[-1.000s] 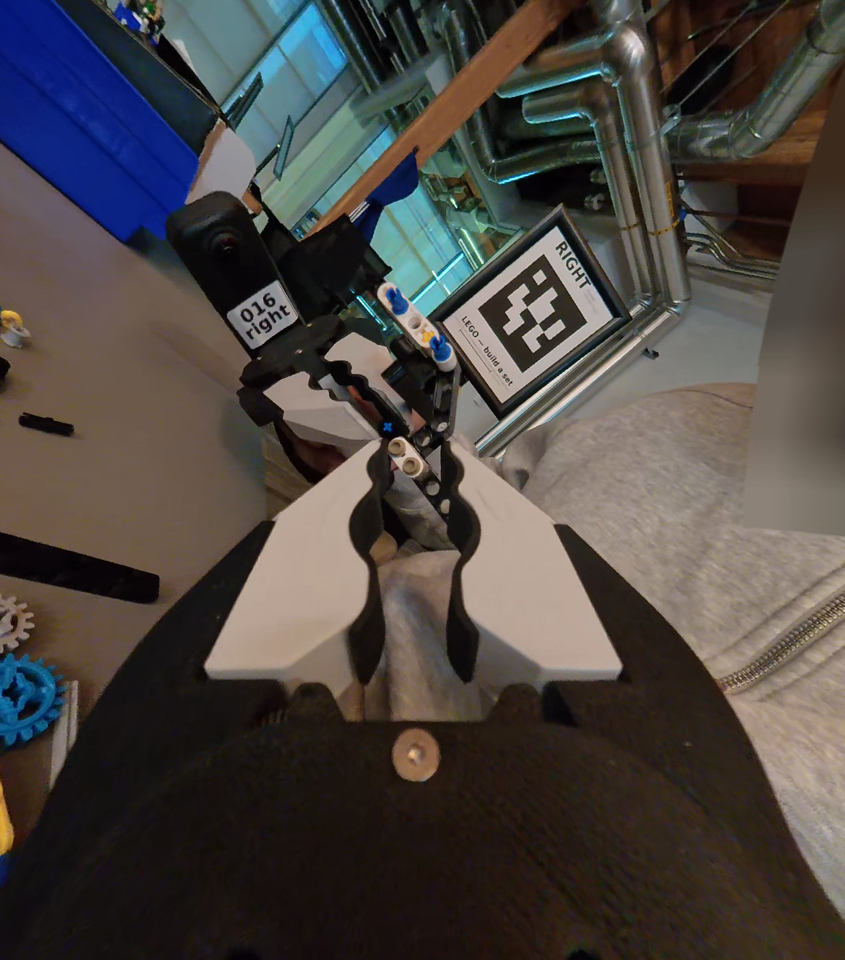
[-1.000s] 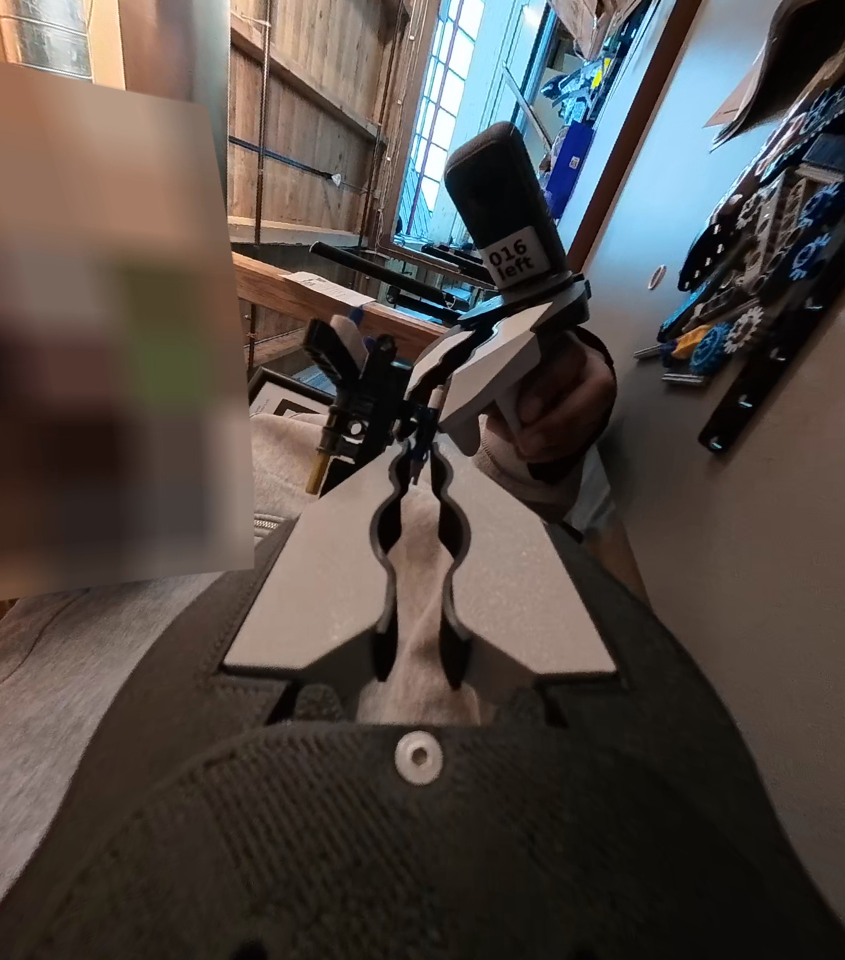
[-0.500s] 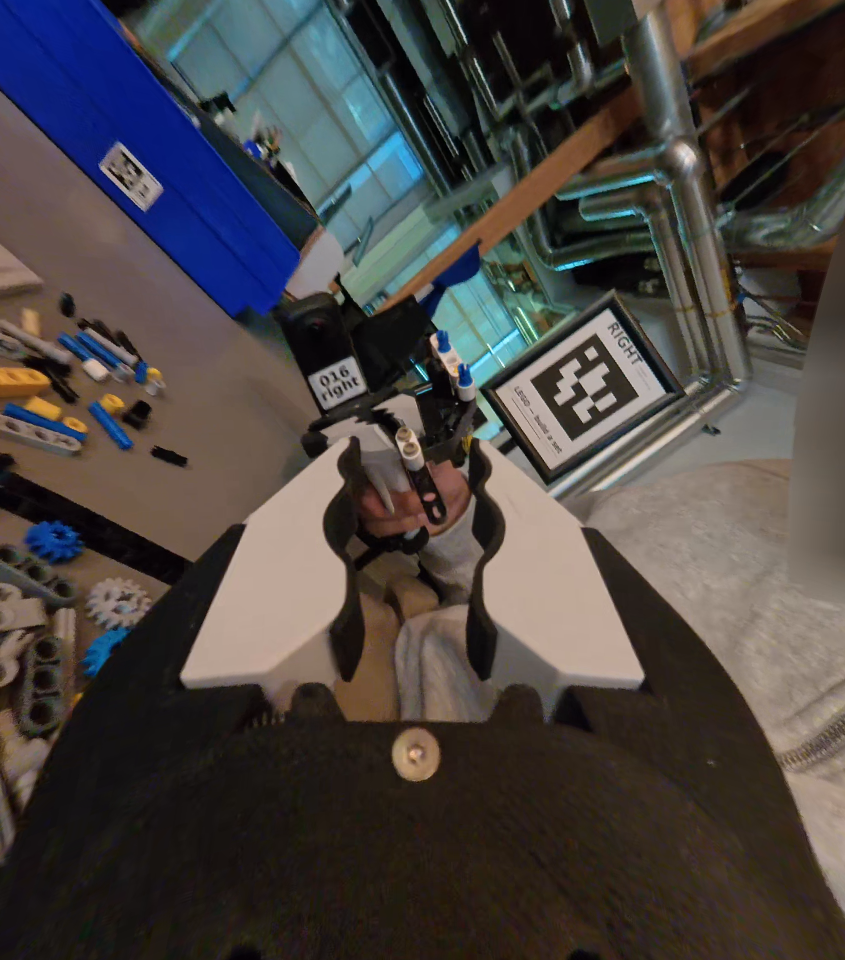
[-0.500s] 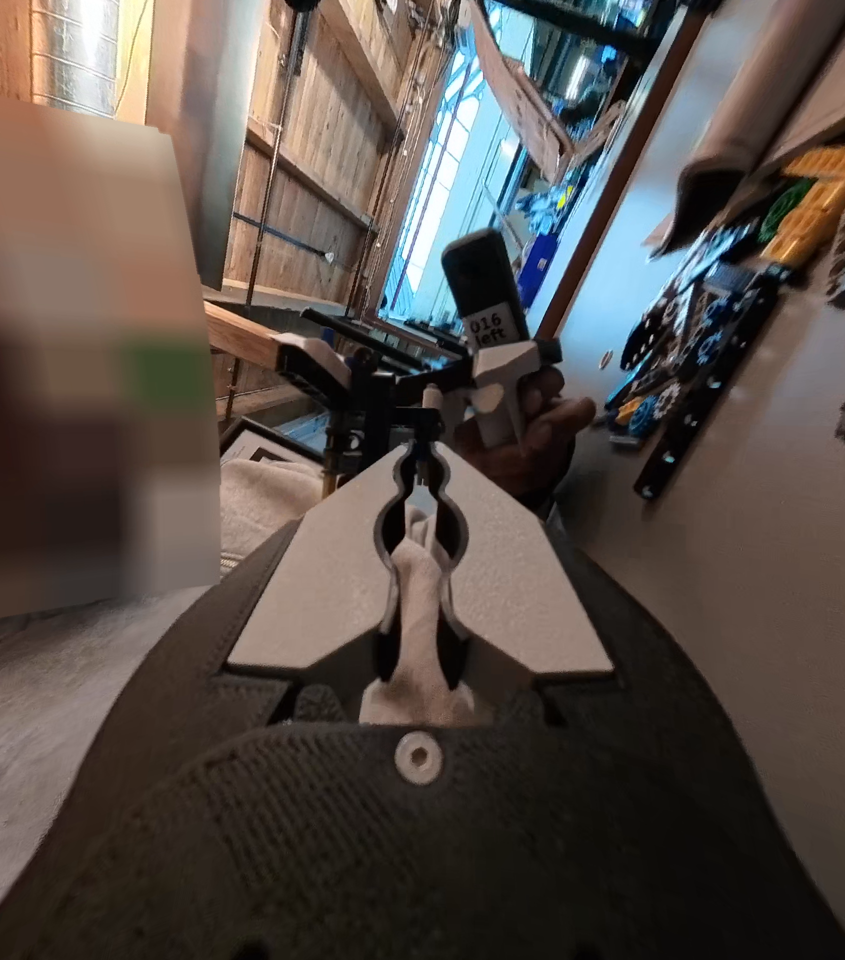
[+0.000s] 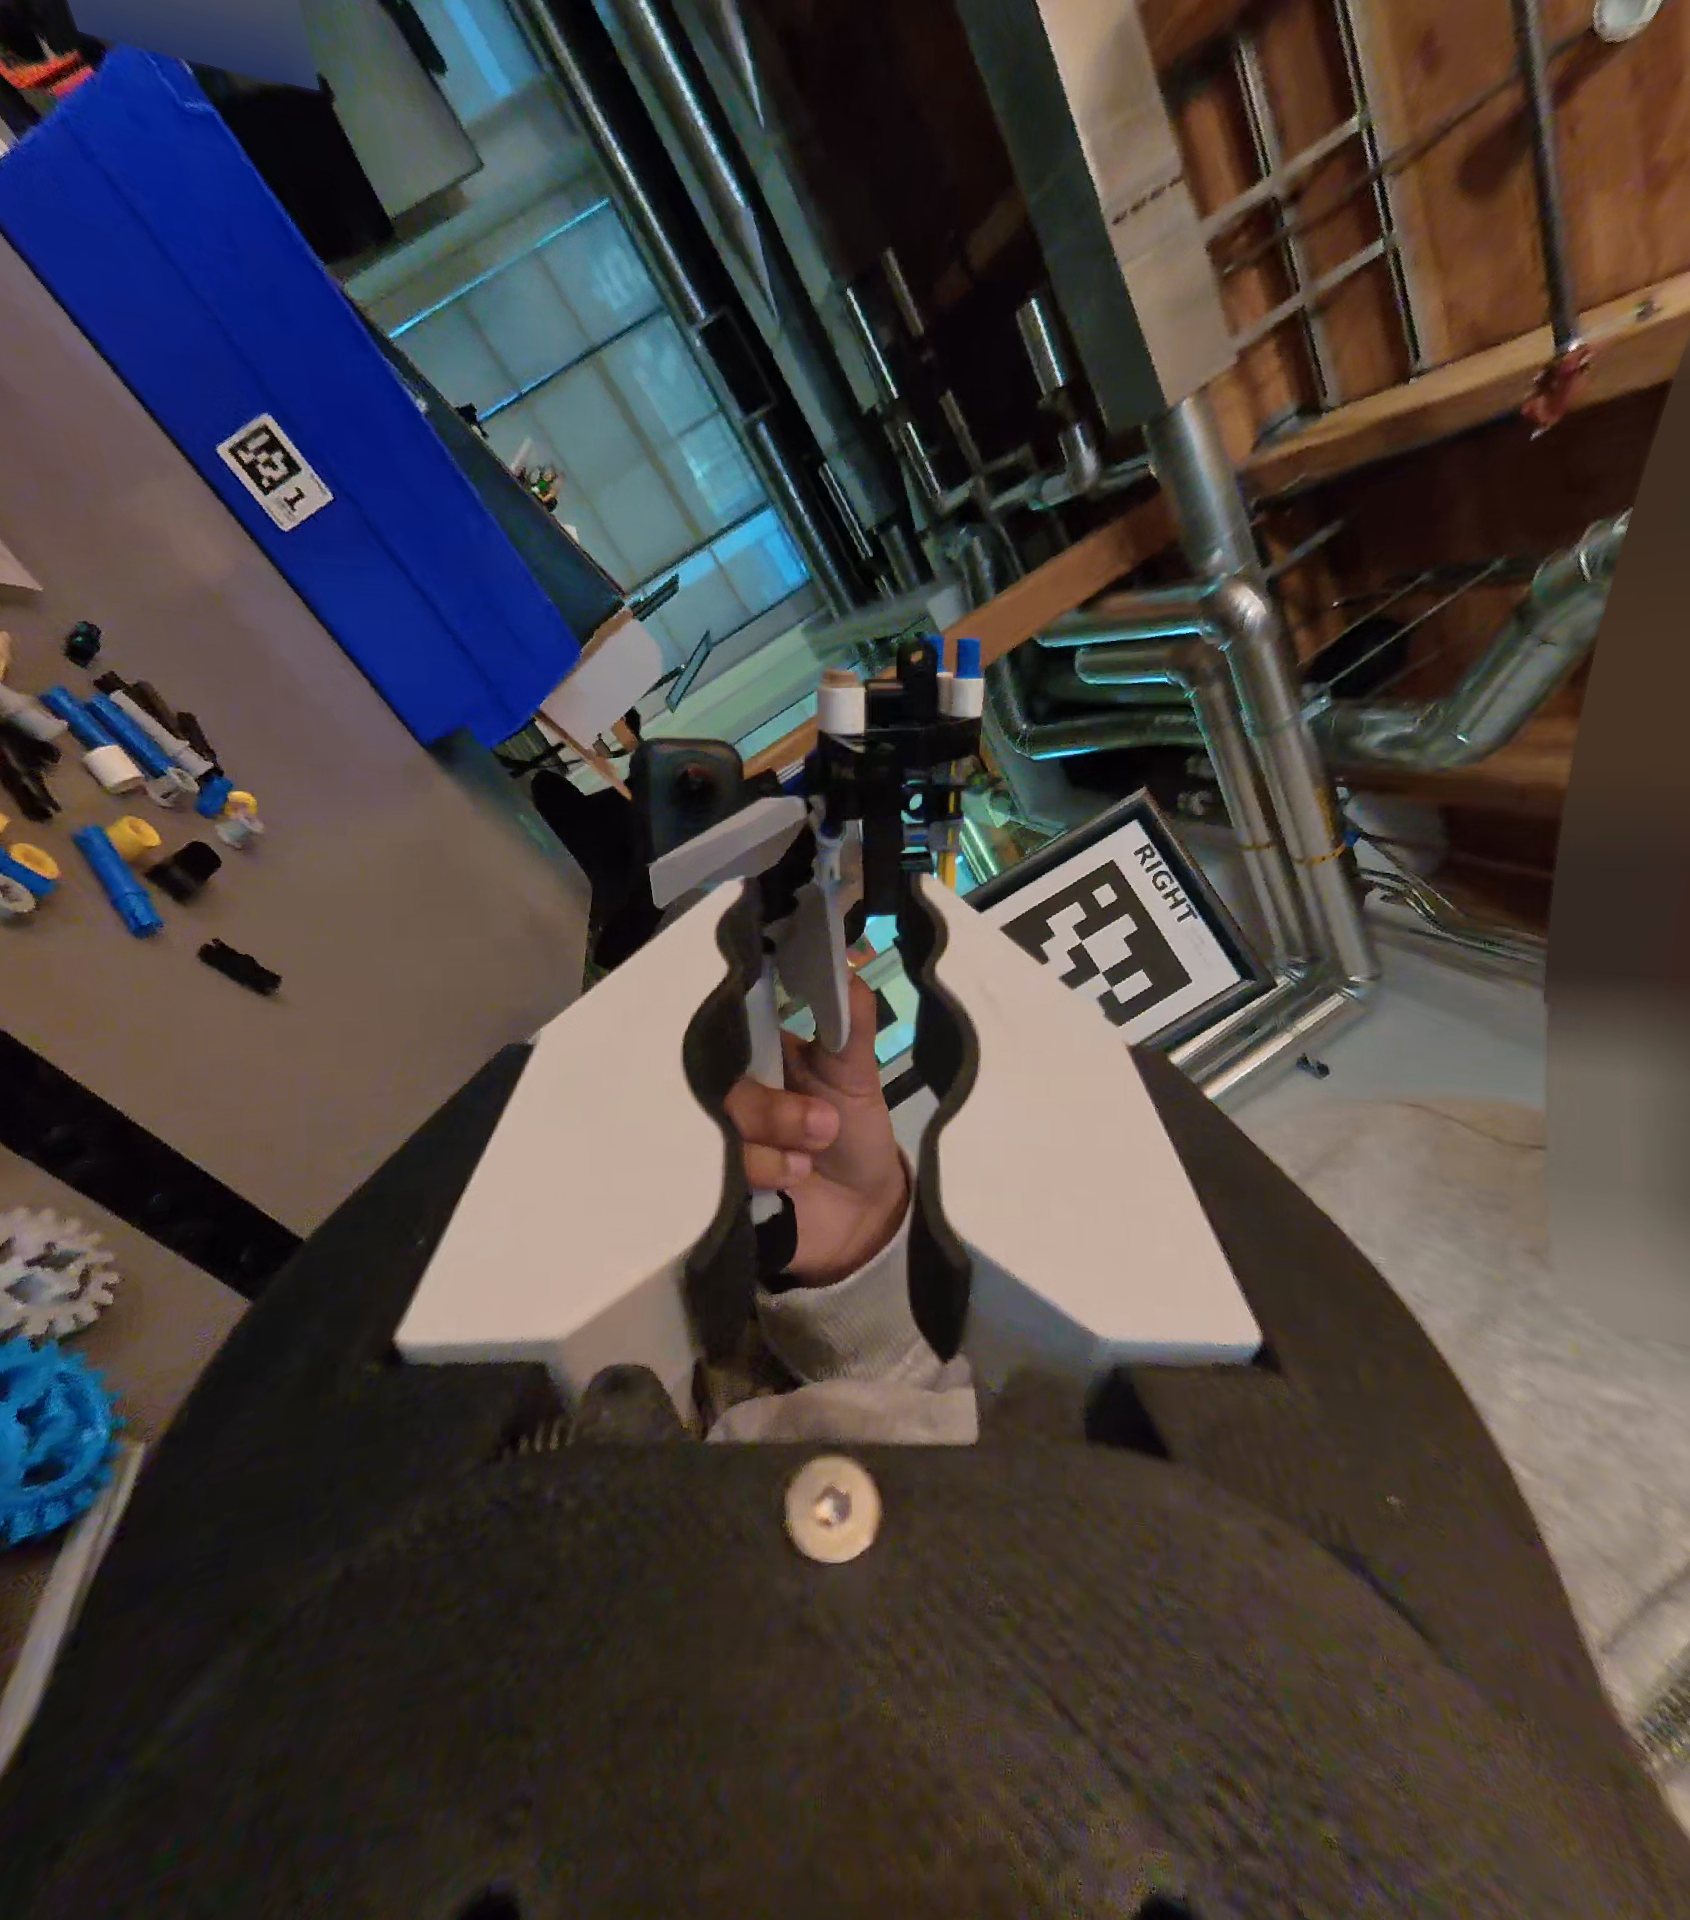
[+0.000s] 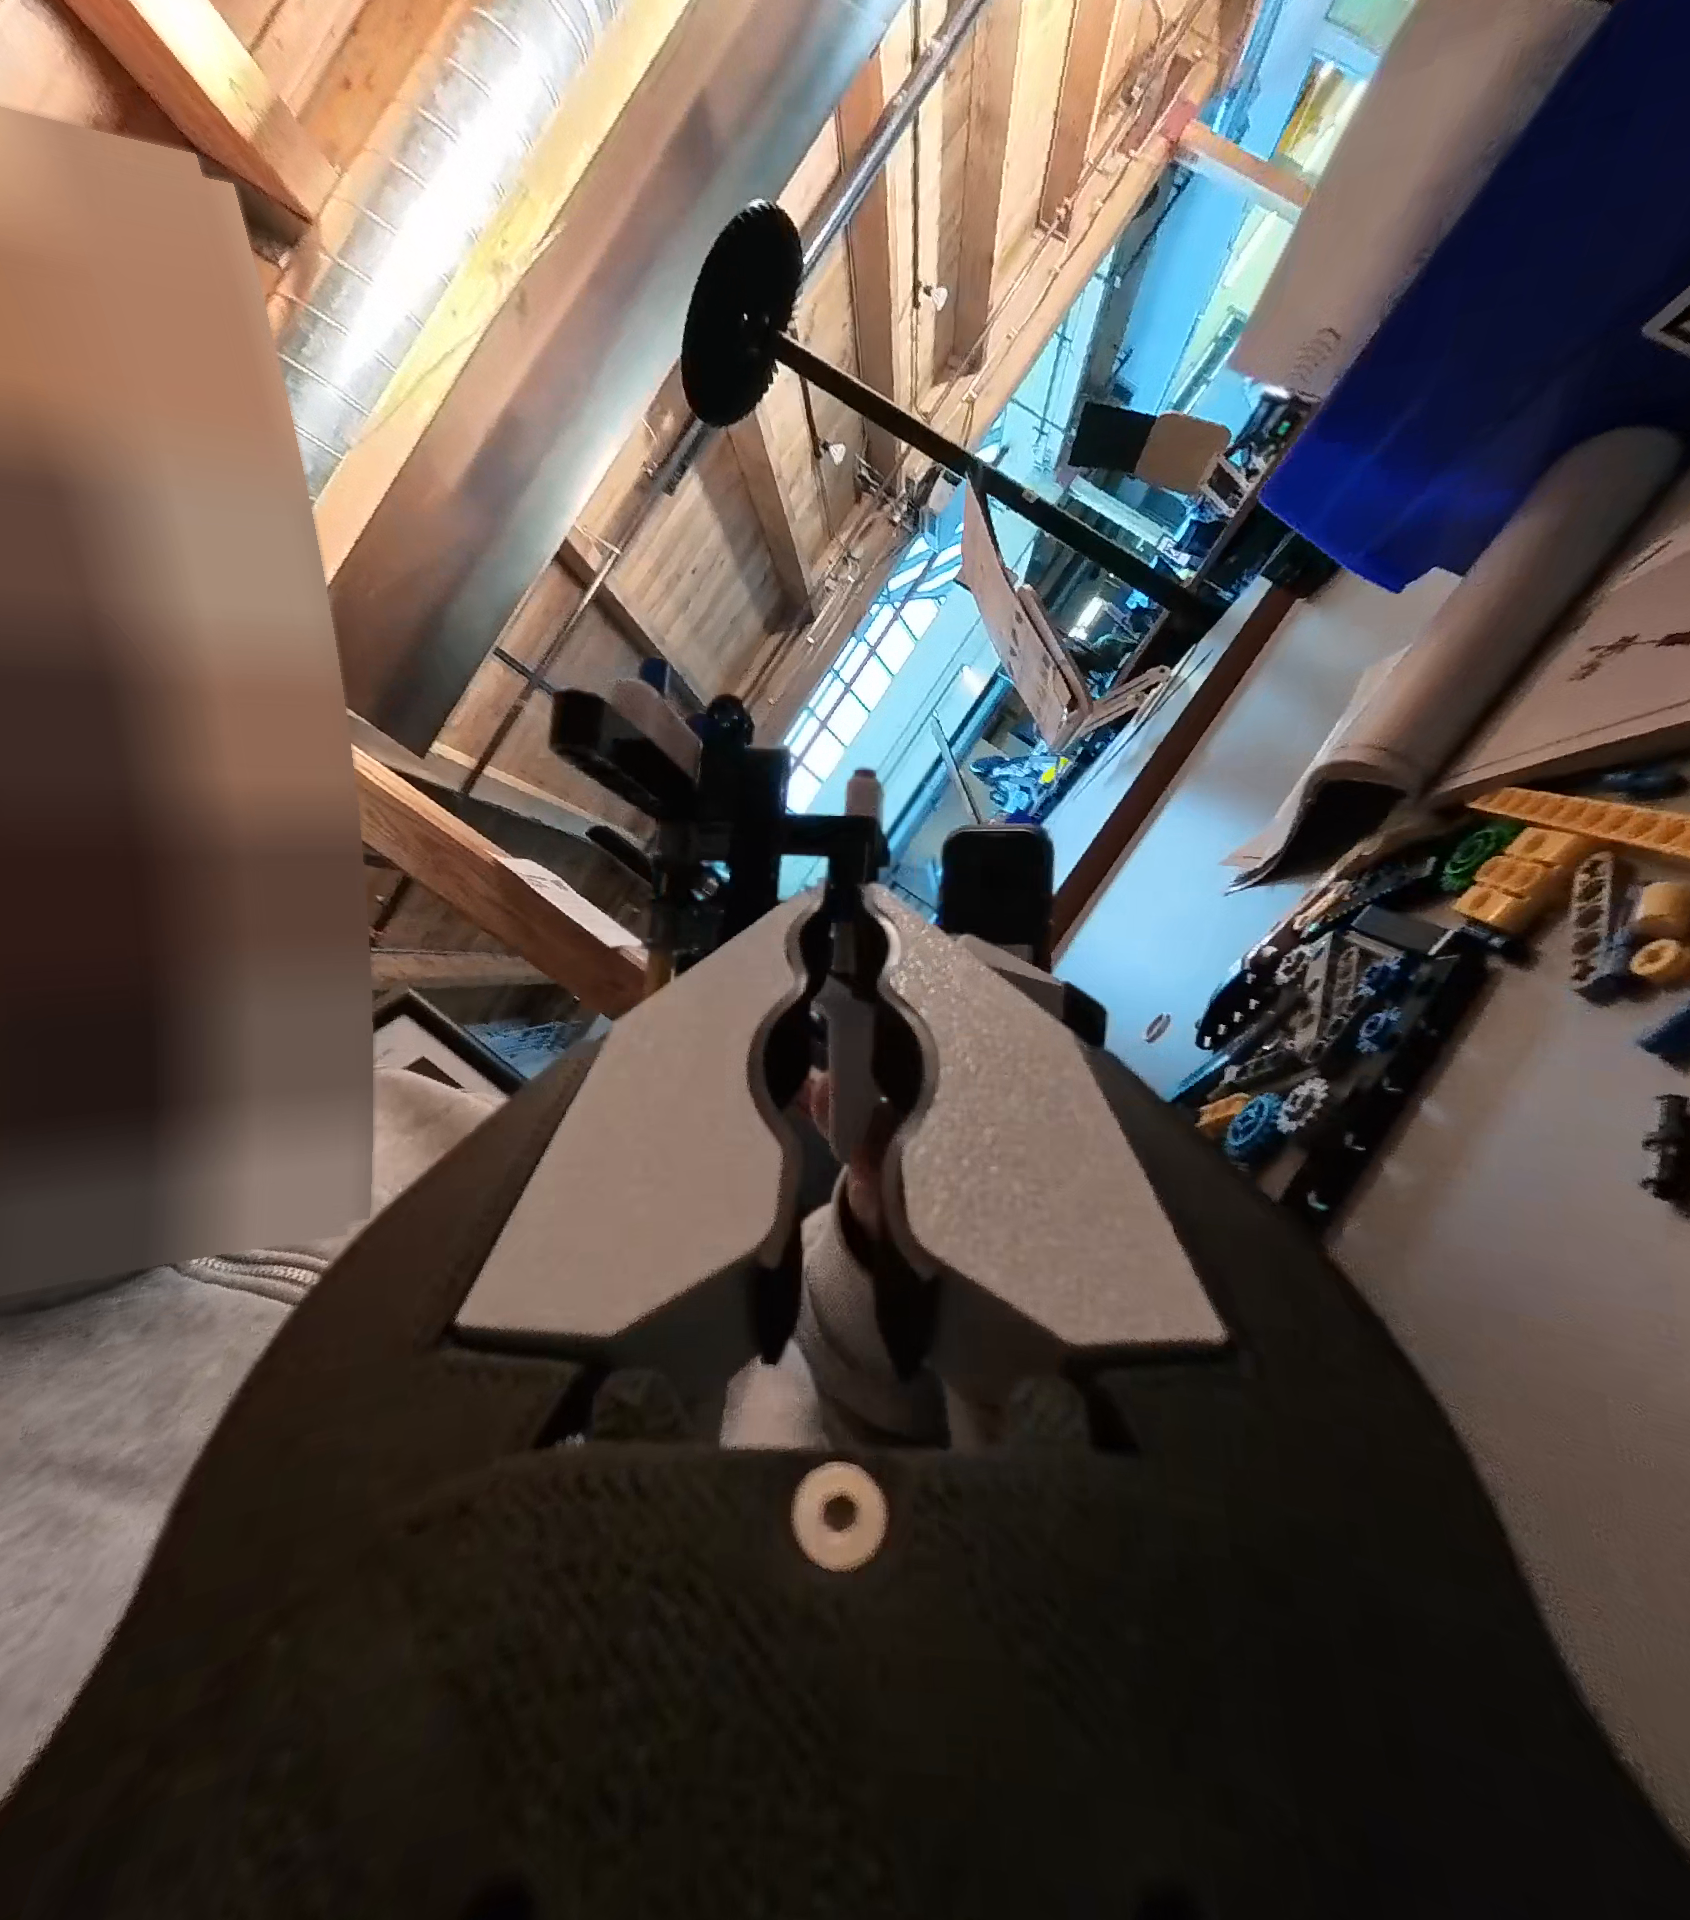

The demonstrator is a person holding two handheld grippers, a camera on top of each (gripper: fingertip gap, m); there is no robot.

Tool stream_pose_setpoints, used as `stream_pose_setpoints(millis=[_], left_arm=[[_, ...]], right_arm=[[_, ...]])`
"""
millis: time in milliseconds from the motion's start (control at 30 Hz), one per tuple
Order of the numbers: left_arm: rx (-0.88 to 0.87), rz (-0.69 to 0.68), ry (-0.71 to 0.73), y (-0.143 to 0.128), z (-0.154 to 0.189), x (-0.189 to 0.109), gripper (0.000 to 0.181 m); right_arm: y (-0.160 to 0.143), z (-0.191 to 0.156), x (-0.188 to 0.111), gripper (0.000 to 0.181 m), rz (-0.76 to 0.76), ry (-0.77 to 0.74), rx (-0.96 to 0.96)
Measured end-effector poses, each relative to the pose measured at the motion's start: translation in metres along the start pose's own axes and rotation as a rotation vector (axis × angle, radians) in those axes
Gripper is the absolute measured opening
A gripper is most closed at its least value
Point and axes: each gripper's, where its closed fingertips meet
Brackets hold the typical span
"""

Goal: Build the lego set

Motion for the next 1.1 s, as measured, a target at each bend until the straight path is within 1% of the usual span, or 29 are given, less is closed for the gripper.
stream_pose_setpoints(millis=[33,133,233,367,533,867,1100], left_arm=[[0.002,0.002,0.001,0.0,0.0,0.0,0.023],[-0.015,0.008,-0.016,-0.001,0.002,0.001,0.023],[-0.029,0.054,-0.025,0.006,0.003,-0.002,0.023],[-0.027,0.074,-0.012,0.01,0.0,-0.005,0.02],[-0.018,0.073,0.005,0.009,-0.003,-0.005,0.007],[0.013,0.099,0.088,0.01,-0.014,-0.007,0.005],[0.071,0.075,0.125,0.007,-0.015,-0.006,0.005]], right_arm=[[-0.002,0.0,0.001,0.001,0.001,0.007,0.007],[-0.007,0.002,0.005,0.001,0.004,0.007,-0.008],[-0.011,0.005,0.008,0.001,0.002,-0.004,-0.014],[-0.017,0.008,0.011,0.001,-0.025,-0.02,-0.005],[-0.02,0.011,0.013,0.001,-0.031,-0.03,0.002],[-0.022,0.019,0.011,0.003,-0.053,-0.101,-0.071],[-0.022,0.021,0.009,0.002,-0.047,-0.086,-0.037]])
Point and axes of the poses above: each gripper's, where its closed fingertips meet, x out along the fingers, y out of its top, z = x × y across the jaws, and after that the axes turned 3 degrees about x, right-handed
